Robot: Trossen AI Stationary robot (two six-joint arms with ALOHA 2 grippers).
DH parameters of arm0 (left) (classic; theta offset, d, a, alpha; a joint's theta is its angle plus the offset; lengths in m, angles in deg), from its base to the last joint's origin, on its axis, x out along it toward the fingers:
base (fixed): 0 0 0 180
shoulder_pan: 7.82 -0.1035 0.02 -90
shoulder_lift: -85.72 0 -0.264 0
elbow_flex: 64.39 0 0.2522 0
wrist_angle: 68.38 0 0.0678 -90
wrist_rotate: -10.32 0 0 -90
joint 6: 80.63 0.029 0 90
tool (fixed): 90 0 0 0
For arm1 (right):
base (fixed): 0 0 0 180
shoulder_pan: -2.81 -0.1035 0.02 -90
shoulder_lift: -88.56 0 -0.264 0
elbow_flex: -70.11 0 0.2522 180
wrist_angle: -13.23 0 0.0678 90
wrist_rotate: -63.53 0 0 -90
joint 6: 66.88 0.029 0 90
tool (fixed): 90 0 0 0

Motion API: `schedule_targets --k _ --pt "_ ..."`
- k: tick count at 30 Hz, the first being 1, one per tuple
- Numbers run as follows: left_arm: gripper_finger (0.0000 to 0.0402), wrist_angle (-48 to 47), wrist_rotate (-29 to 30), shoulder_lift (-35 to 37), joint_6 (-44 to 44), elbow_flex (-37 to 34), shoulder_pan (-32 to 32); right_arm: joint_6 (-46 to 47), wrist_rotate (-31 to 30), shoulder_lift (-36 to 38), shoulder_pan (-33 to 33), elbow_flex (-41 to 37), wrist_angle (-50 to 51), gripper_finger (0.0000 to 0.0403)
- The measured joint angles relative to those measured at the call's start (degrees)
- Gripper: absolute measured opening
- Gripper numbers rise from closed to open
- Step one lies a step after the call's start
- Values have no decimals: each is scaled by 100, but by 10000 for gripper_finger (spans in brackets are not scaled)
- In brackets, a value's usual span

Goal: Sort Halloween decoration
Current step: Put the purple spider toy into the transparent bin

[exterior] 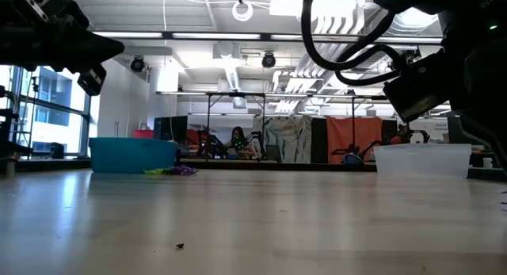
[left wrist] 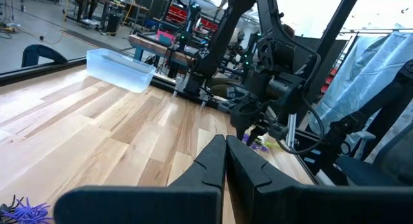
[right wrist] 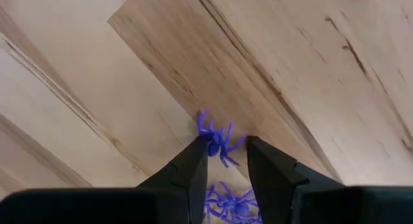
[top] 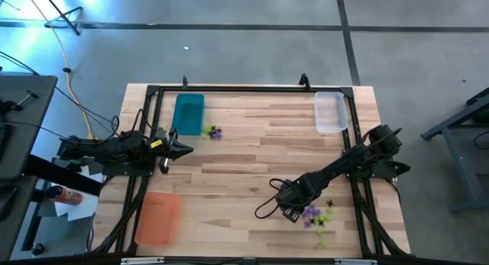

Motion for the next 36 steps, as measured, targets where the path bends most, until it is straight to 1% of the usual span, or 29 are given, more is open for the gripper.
schedule_targets --k 2,5,6,8,11,14,16,20,22,26,28,30,33,36 --pt "0 0 0 -1 0 -1 1 -118 -38 -2 0 0 55 73" --pt "0 0 0 0 1 0 0 -323 -78 15 -24 -4 84 17" --pt "0 0 0 0 0 0 -1 -387 -120 32 -41 -7 84 11" --pt "0 0 0 -1 0 0 1 -443 -245 98 -74 -20 101 14" --pt "0 0 1 -2 1 0 0 -677 -415 361 -129 -42 238 4" --pt "0 -1 0 0 0 0 1 -1137 -601 867 -156 -39 199 3" --pt "0 0 0 -2 2 0 1 -1648 -738 1299 -179 -39 150 2" --pt "0 0 0 -1 1 0 1 -2713 -1374 2252 -164 -37 -253 1" --pt "0 0 0 0 0 0 0 -3071 -1804 2669 -81 -37 -548 1" --pt "0 0 2 -2 0 -2 -1 -3774 -2754 3310 238 -35 -1251 1" --pt "0 0 1 -1 0 0 1 -4116 -3053 3549 498 -34 -1669 1" --pt "0 0 1 -2 1 0 0 -4530 -3100 3732 792 -30 -2056 0" --pt "0 0 0 -2 0 0 1 -4976 -2977 3871 1223 -24 -2343 0" --pt "0 0 0 -1 1 0 1 -5110 -2508 3880 1555 -24 -2316 0"
